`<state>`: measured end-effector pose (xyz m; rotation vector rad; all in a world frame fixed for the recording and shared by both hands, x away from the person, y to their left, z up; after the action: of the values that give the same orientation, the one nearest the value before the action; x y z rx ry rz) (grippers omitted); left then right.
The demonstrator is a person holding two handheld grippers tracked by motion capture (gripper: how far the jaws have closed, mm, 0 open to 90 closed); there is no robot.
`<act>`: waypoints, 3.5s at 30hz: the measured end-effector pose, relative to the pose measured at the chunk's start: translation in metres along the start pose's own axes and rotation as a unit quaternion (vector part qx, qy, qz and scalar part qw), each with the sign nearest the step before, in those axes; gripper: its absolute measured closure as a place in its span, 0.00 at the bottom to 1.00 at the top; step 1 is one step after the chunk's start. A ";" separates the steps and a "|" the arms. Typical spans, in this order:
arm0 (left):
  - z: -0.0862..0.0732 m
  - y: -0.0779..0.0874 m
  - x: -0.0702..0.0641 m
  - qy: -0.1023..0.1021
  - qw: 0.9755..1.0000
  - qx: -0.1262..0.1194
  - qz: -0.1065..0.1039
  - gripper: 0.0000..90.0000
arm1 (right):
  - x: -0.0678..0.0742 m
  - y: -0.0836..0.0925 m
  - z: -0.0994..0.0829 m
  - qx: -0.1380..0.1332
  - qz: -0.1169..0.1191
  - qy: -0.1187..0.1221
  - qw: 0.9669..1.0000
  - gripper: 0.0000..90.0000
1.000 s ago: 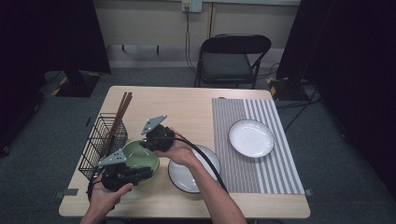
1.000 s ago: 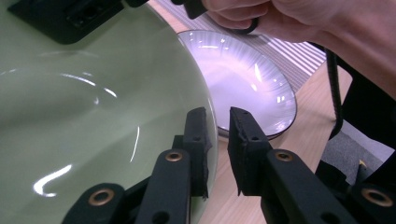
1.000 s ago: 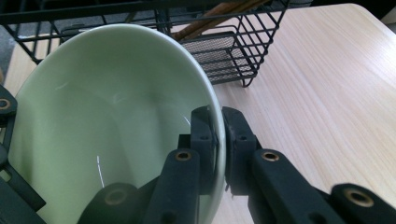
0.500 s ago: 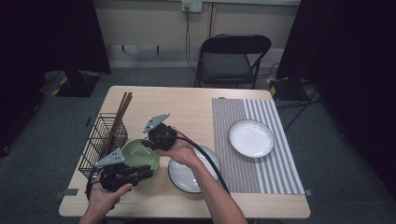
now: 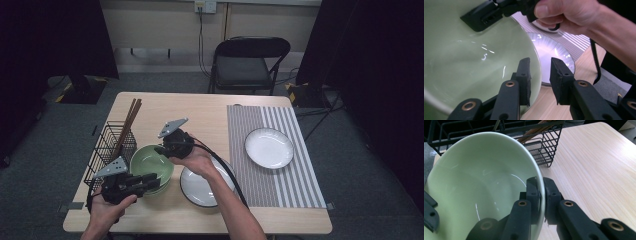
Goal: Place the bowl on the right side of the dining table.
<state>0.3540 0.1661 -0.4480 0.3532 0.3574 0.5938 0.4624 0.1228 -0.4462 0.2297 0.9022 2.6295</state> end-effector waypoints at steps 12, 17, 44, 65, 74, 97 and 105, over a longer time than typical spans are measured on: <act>0.011 0.006 -0.012 -0.028 0.999 -0.023 -0.006 0.71 | -0.010 0.014 0.003 -0.014 -0.010 -0.020 1.000 0.94; 0.015 0.007 -0.018 -0.034 0.999 -0.027 -0.013 0.68 | -0.015 0.020 0.004 -0.018 -0.017 -0.029 0.999 0.94; 0.011 0.001 -0.015 -0.037 0.999 -0.019 0.005 0.40 | -0.062 0.067 -0.018 -0.040 -0.088 -0.111 0.989 0.94; 0.007 0.005 0.003 -0.026 0.999 -0.012 0.043 0.34 | -0.102 0.104 -0.042 -0.026 -0.140 -0.144 0.979 0.94; 0.009 0.007 0.007 -0.029 0.998 -0.019 0.057 0.34 | -0.120 0.132 -0.054 -0.043 -0.167 -0.173 0.970 0.94; 0.001 0.000 0.011 -0.042 0.997 -0.002 0.064 0.31 | -0.153 0.179 -0.092 -0.062 -0.220 -0.224 0.947 0.94; -0.002 -0.004 0.011 -0.044 0.997 0.011 0.066 0.30 | -0.161 0.196 -0.107 -0.061 -0.237 -0.237 0.940 0.93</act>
<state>0.3635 0.1703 -0.4533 0.4242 0.2581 0.7013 0.5303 -0.1422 -0.4152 0.5157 0.5415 2.0416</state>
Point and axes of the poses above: each handheld gripper's, and its own axes: y roughly backward along the jaws, z roughly out of its top, x roughly to its left, the point moved 10 cm from there along -y, roughly forward along the jaws, and after that the axes turned 5 degrees about -y, right-handed, at the moved point
